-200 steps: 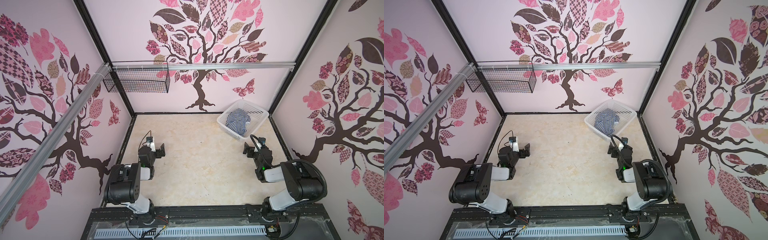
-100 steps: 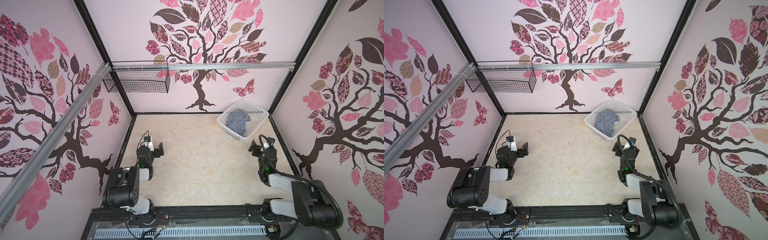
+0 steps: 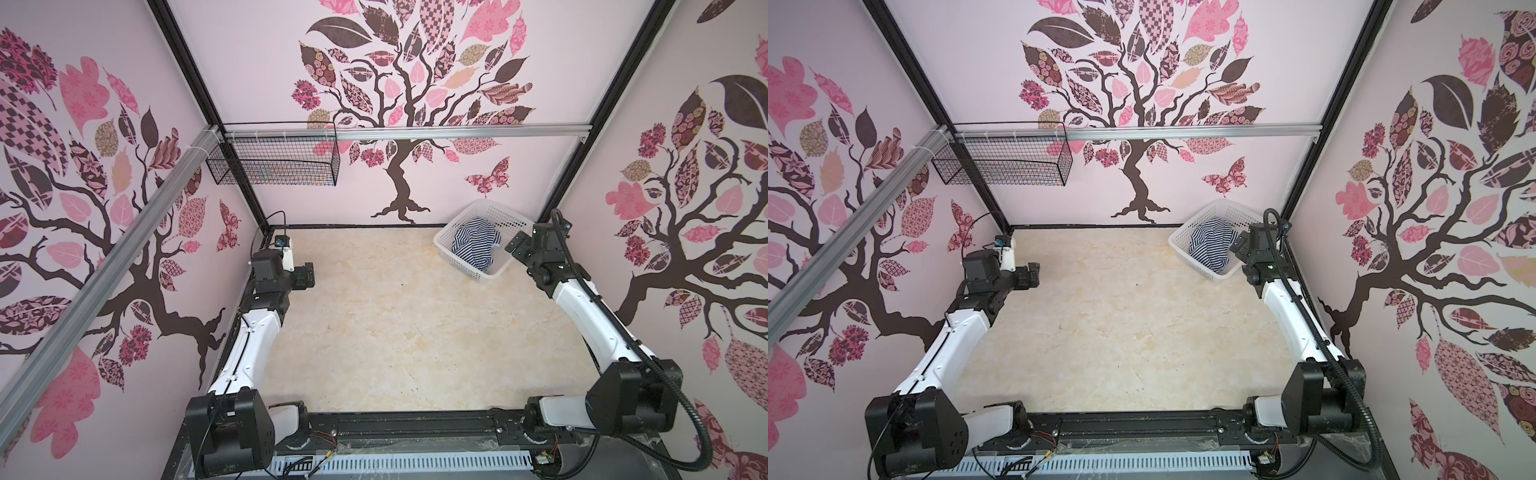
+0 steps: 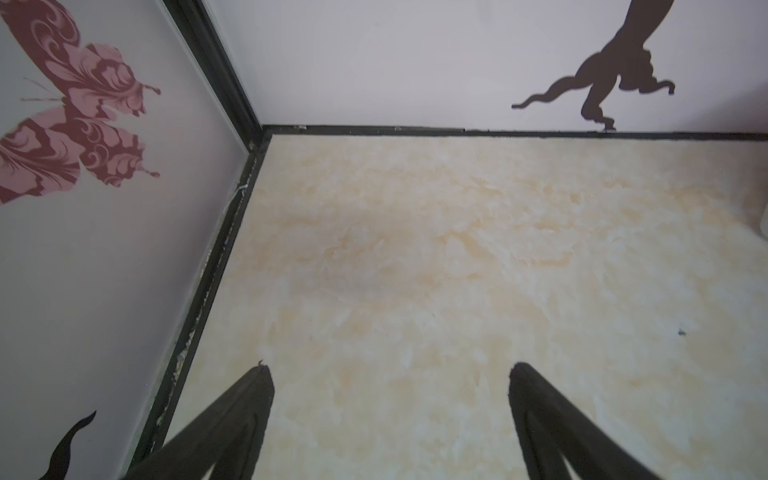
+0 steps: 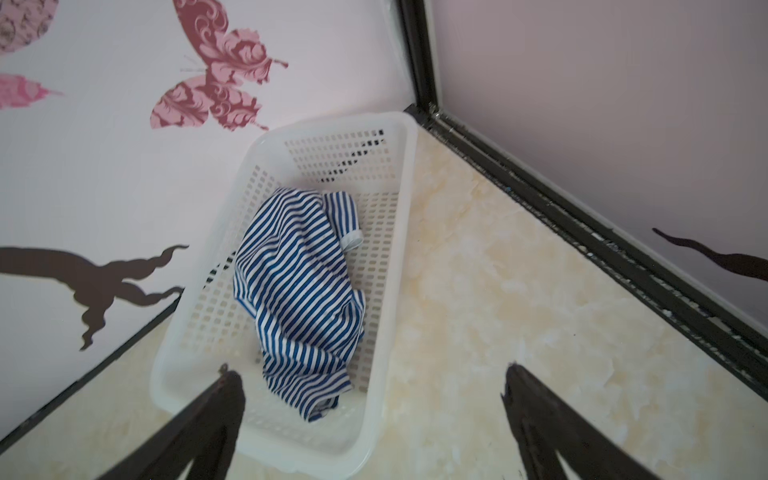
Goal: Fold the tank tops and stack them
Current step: 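Reach the right gripper into the white basket and grasp the striped tank top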
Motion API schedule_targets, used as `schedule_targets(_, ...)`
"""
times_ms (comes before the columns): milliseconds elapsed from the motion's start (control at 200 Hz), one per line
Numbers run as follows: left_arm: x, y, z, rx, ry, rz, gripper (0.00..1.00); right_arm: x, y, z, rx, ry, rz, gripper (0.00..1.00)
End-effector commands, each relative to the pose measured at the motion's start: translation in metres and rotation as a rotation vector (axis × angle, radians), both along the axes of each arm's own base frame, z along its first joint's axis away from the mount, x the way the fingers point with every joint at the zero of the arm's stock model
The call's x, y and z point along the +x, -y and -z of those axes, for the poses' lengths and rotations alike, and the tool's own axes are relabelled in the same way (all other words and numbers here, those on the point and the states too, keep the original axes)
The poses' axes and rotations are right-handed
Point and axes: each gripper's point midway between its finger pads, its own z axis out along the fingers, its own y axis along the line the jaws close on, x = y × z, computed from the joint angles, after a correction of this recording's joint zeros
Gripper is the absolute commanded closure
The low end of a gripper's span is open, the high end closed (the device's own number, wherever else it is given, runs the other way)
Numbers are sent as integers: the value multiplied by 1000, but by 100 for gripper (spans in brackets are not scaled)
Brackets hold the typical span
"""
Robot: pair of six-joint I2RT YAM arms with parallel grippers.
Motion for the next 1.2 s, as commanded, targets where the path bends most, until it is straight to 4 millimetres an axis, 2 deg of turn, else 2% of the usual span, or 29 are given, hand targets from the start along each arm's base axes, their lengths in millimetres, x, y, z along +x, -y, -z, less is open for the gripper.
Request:
schedule_targets(0,-34,23,17,-20,-162,143,9,35,-40,5,66,-124,-206,0)
schedule_targets(175,-58,43,20,-54,-205,241,11,76,-68,39,88,-242,-314,1)
schedule_targets(250,-66,47,21,-54,-210,258,11,88,-79,64,72,-316,-340,2)
schedule_targets(285,-70,49,23,-56,-216,267,11,91,-86,83,66,-371,-355,4)
schedule_targets(440,-85,57,38,-64,-267,311,11,106,-112,129,28,-485,-393,6)
schedule_targets(565,-90,59,51,-80,-306,310,12,113,-115,159,51,-527,-377,5)
schedule_targets(796,-95,63,63,-119,-340,300,12,117,-118,205,63,-618,-375,7)
schedule_targets(936,-95,62,67,-121,-348,289,12,116,-119,214,61,-634,-379,12)
schedule_targets(996,-93,60,68,-116,-345,280,12,116,-117,213,54,-633,-374,22)
schedule_targets(1081,-91,59,69,-113,-351,272,12,118,-115,196,40,-604,-369,41)
schedule_targets(1196,-89,59,69,-119,-353,270,12,121,-108,164,0,-530,-346,57)
